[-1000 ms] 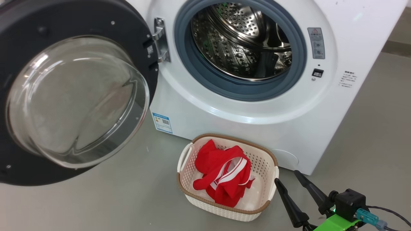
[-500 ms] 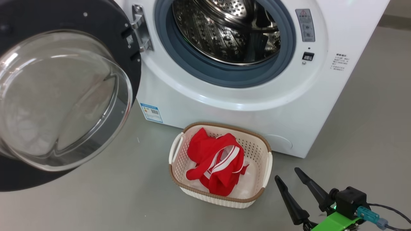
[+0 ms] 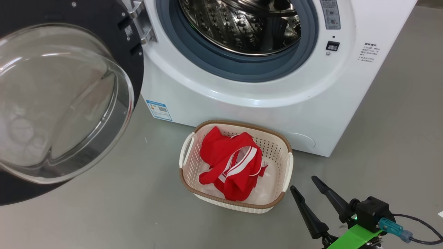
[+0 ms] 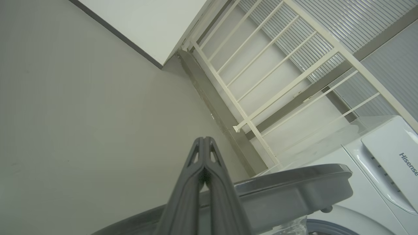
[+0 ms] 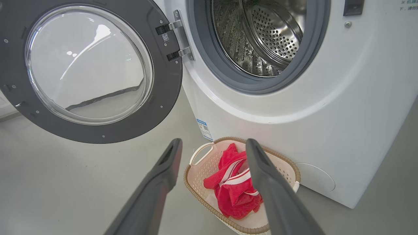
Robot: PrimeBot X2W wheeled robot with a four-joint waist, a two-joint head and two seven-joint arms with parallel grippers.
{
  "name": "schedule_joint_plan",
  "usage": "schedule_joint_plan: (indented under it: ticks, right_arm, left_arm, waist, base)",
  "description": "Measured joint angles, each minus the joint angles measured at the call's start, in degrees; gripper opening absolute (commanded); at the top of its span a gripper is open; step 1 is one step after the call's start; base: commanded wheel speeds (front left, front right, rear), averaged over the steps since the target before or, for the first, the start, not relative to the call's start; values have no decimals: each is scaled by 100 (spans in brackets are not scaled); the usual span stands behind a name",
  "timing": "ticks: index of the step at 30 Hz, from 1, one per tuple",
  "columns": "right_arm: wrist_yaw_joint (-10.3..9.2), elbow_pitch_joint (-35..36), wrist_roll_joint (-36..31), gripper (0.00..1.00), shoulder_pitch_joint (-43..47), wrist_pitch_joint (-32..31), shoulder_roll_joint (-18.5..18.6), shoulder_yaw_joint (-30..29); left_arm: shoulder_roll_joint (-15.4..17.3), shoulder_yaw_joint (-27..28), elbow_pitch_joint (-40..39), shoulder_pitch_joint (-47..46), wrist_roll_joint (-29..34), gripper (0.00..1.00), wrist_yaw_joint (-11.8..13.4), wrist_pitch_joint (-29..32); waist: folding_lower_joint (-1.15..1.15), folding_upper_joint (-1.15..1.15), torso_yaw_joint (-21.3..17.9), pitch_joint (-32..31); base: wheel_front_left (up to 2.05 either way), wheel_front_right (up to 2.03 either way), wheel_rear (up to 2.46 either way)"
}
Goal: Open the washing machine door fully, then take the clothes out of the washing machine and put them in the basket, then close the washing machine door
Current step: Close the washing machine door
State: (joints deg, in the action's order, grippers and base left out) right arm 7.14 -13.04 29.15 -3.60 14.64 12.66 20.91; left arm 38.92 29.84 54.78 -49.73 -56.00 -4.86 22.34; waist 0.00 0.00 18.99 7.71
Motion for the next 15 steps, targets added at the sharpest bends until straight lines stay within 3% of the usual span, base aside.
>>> schedule_joint_plan:
  ticks: [8, 15]
  right_arm:
    - [-1, 11, 1, 100, -38, 0, 69, 23]
    - [-1, 12, 1, 100, -53, 0, 120, 18]
  left_arm:
    - [64, -186, 288, -71, -69, 0, 148, 838]
    - [3, -249, 130, -30, -111, 0, 240, 1094]
  waist:
    - [0, 0, -29, 154]
    - [0, 0, -57, 248]
  base:
    - [0, 0, 0]
    - [0, 0, 0]
